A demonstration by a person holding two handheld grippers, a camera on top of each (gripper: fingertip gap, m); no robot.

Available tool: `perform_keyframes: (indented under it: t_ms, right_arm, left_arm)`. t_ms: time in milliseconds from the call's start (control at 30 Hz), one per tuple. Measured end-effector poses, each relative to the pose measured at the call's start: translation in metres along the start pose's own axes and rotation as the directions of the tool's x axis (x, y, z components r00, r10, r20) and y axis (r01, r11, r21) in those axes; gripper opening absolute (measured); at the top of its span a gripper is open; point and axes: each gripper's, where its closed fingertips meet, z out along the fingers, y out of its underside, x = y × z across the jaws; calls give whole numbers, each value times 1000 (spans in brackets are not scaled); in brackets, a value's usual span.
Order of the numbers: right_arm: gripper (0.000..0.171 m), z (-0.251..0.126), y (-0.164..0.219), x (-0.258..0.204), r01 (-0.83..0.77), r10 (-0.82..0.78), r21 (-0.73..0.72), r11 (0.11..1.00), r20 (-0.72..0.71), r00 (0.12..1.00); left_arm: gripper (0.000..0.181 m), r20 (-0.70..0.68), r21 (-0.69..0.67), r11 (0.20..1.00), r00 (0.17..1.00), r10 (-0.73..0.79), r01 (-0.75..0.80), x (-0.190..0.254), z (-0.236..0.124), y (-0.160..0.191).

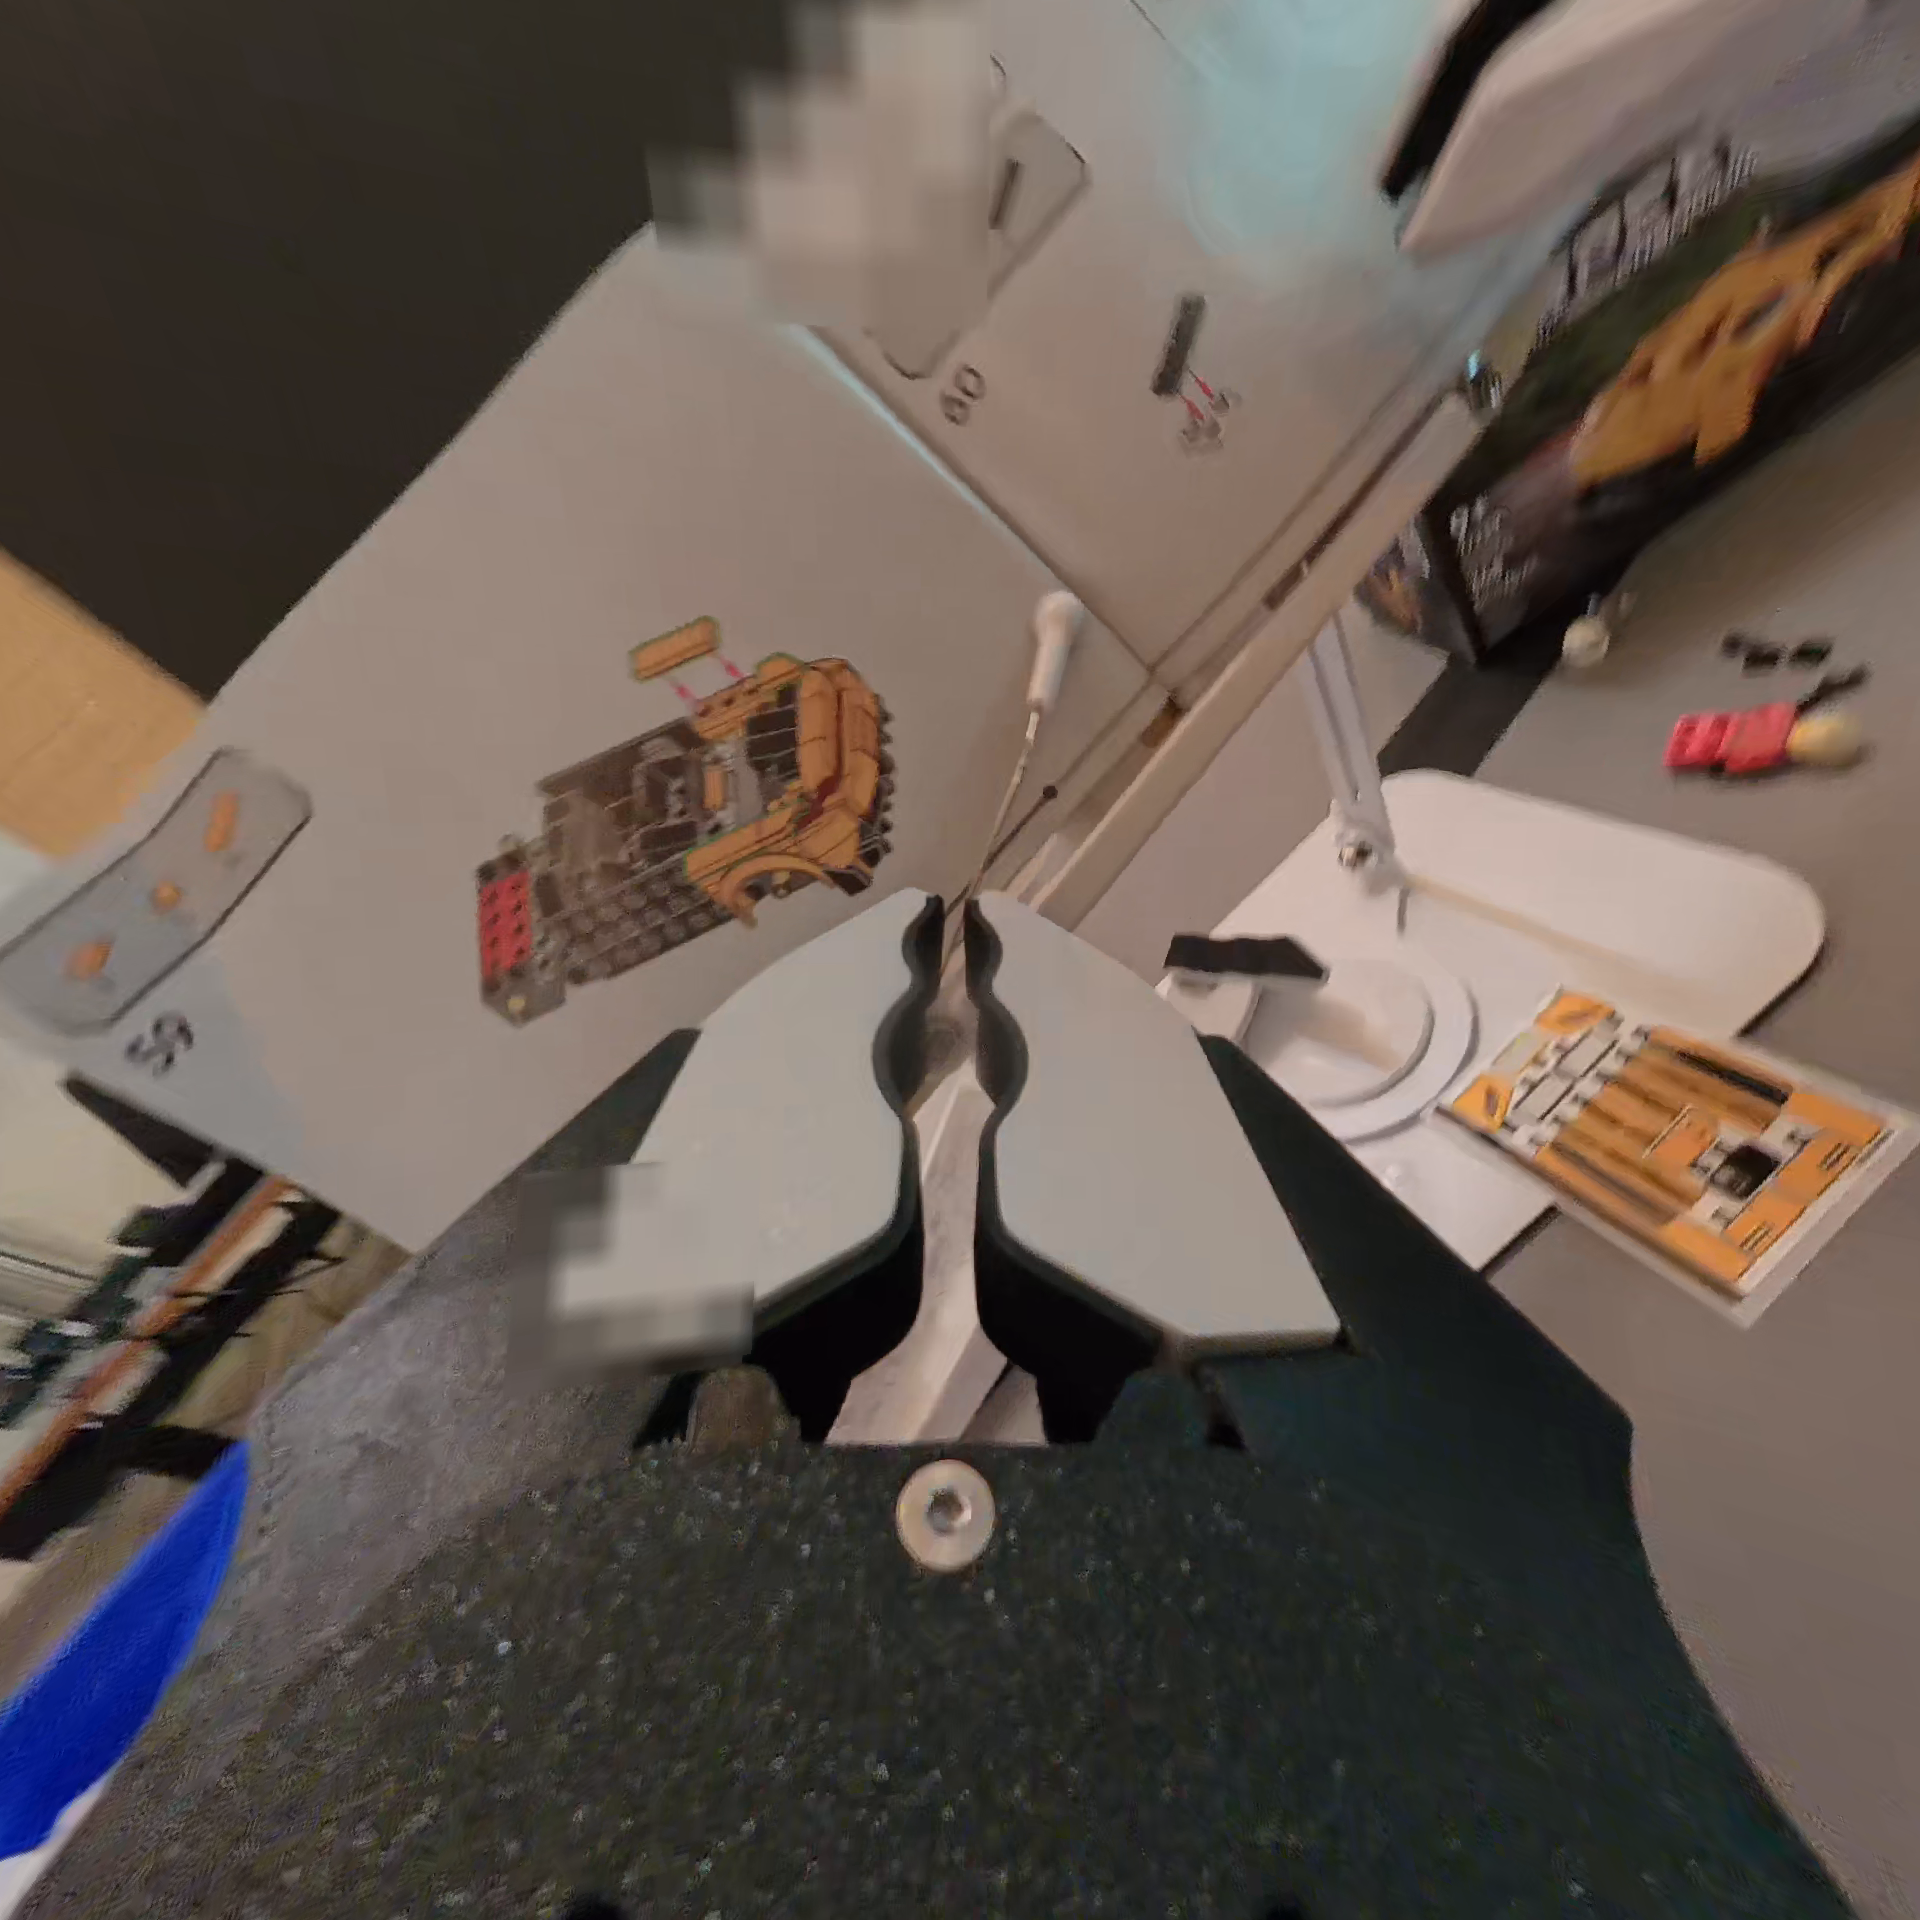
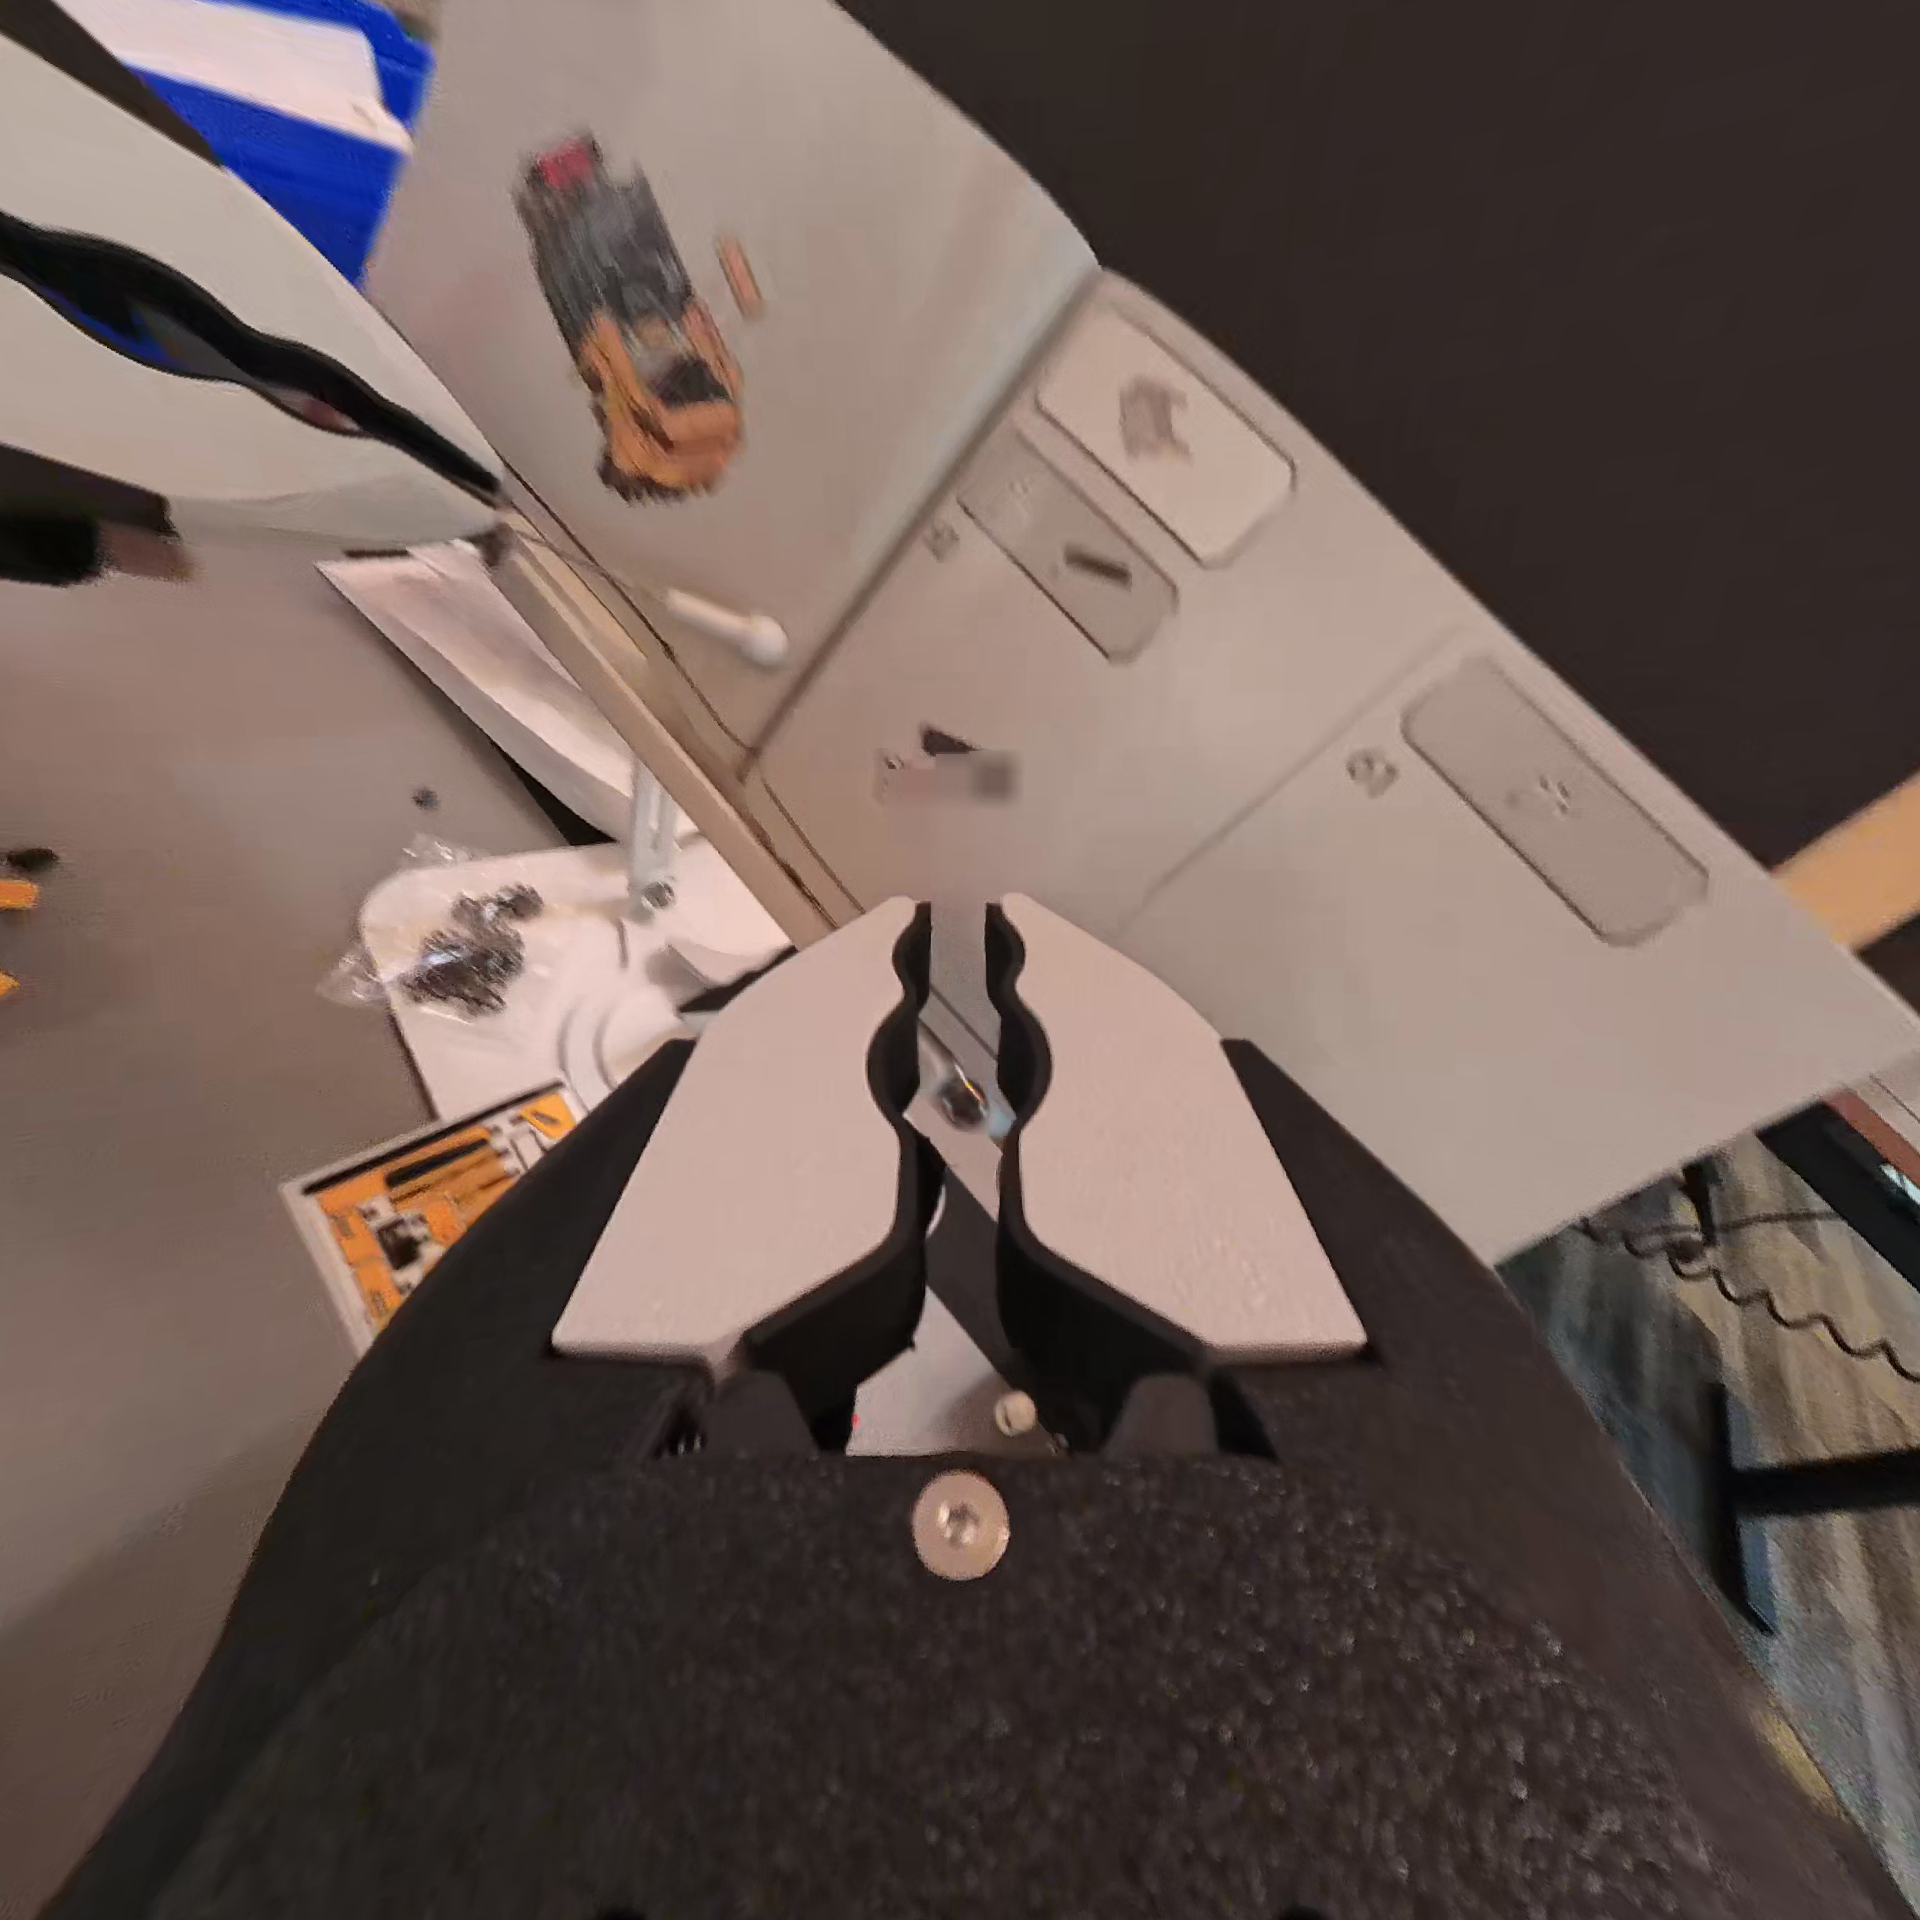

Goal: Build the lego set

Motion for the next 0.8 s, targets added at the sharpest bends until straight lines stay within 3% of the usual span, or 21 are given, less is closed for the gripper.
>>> perform_keyframes:
  t_ms: [167,300,433,500,600,800]
  right_arm:
    - [9,18,-26,-31,25,-27,36,999,43,999]
    - [10,43,-47,-50,57,-59,80,995,21,998]
    - [12,68,-58,-59,117,-116,63,991,-18,993]
    - [11,78,-47,-61,93,-93,-11,996,-12,996]
    - [11,77,-45,-57,59,-59,-2,998,-47,997]
    - [13,20,-80,-56,-119,120,254,960,11,993]
  left_arm:
    - [2,-42,145,935,947,-319,322,-24,-22,1]
    - [1,-58,192,860,880,-471,473,-42,-35,10]
    - [0,-56,209,835,859,-509,509,-50,-42,16]
    - [0,-66,217,826,852,-519,520,-50,-44,16]
    - [0,-71,226,822,850,-522,523,-49,-44,14]
    - [0,-70,245,817,850,-522,522,-51,-49,6]
